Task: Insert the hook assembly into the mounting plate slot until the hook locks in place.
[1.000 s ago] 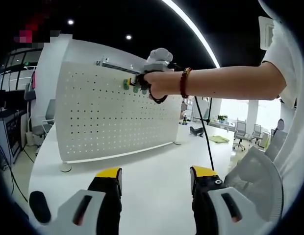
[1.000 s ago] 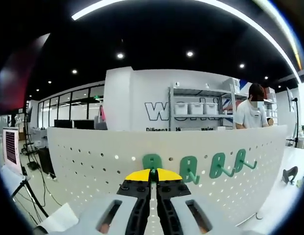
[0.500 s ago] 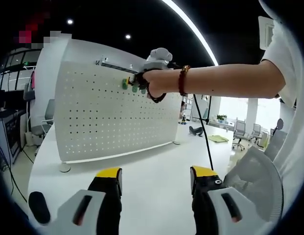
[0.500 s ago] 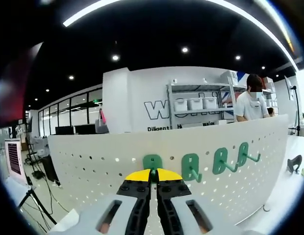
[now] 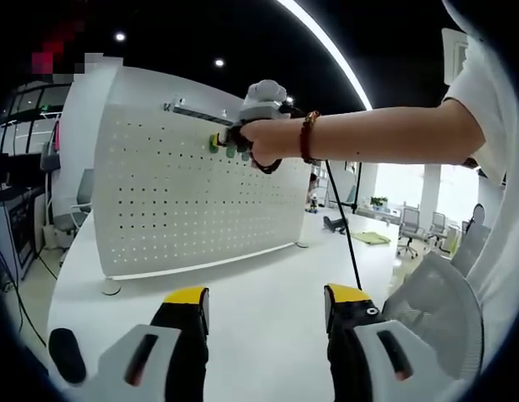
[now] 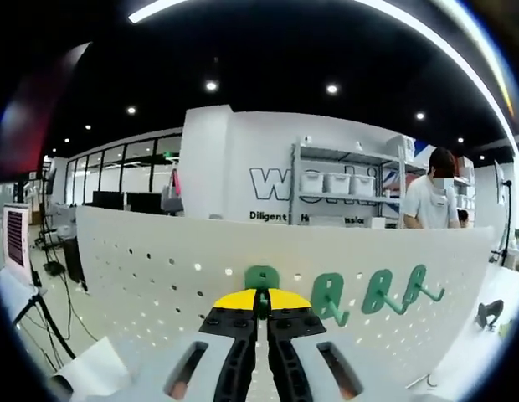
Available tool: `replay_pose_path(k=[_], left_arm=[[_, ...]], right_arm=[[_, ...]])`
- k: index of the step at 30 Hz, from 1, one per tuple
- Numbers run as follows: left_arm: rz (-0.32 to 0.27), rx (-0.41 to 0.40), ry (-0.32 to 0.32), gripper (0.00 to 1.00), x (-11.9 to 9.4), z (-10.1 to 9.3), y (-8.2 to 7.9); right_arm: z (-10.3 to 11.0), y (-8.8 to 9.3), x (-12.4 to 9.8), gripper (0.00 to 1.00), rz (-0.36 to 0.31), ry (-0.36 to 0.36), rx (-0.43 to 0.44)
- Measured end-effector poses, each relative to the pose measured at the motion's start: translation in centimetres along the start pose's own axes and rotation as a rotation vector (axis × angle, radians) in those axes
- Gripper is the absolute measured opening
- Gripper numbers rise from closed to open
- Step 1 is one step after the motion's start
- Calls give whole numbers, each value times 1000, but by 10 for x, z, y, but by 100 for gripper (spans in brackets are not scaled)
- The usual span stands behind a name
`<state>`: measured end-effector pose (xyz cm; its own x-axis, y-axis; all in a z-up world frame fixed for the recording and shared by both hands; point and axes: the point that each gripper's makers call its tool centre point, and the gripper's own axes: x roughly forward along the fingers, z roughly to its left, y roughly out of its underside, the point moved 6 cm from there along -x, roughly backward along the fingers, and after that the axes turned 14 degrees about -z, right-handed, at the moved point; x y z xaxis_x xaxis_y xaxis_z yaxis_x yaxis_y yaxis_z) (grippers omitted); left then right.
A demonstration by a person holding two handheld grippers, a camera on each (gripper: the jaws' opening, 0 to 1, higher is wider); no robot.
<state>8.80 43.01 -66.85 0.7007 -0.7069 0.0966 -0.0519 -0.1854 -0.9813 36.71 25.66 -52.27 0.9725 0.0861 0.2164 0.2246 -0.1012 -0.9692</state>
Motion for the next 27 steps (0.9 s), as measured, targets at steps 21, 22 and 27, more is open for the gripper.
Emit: replay_pose_path(k=[21,22,27], left_arm=[[1,-7,12,56,2,-2,1],[1,-6,12,56,2,-2,1],[3,-9,12,56,2,-2,2]], right_arm=[[-1,4,-5,1,50,0,18],[-2,4,-5,1,55,3,32],[-1,4,-5,1,59,17,68]])
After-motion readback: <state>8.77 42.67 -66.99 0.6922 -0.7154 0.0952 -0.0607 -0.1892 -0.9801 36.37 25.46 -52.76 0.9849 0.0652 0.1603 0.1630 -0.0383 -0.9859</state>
